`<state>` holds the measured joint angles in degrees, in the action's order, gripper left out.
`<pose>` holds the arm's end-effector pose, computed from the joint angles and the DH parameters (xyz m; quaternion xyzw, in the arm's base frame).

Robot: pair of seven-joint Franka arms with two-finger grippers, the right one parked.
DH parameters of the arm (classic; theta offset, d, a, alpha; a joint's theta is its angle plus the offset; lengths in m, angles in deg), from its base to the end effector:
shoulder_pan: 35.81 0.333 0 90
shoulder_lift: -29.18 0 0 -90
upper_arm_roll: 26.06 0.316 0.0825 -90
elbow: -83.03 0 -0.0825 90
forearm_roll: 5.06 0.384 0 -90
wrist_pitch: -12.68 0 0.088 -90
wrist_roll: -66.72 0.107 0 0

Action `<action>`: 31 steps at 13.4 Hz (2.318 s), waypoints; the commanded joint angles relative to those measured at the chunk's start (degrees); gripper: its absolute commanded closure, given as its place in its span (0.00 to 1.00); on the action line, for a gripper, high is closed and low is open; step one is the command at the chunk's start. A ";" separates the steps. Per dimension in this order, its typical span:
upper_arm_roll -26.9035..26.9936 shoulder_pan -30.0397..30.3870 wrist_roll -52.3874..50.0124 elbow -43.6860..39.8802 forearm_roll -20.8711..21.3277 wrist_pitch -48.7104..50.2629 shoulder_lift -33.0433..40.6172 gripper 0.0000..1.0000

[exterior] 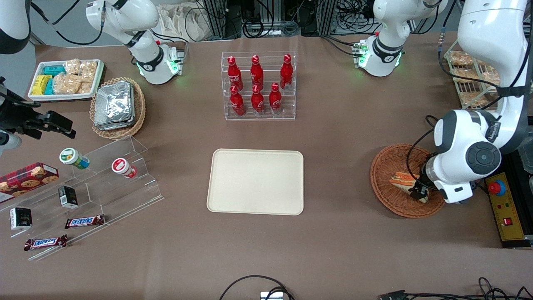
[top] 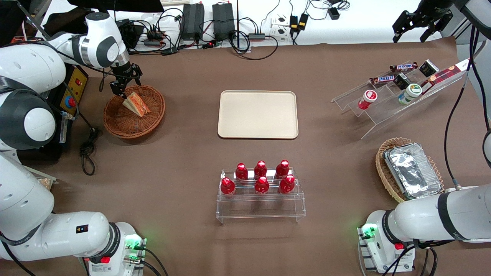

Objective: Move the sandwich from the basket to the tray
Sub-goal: 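Close the left gripper on the wrapped sandwich, then lift the sandwich and carry it with the left gripper over the beige tray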

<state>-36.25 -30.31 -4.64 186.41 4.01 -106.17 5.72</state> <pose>0.6301 -0.0360 0.3113 -0.8535 -0.5161 0.0323 0.0646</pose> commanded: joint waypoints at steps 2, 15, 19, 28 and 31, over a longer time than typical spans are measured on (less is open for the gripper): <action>-0.35 0.48 -2.03 -0.90 1.30 -2.43 -2.73 0.00; -0.35 4.08 0.17 5.25 5.23 -11.58 -5.90 1.00; -0.79 3.82 4.27 4.37 5.78 -6.41 -2.40 1.00; -12.46 3.47 31.09 -20.92 4.90 25.67 -0.36 1.00; -23.35 3.47 31.11 -22.70 -0.08 27.19 -0.62 1.00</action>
<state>-53.86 -26.78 25.74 166.27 6.66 -80.89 6.96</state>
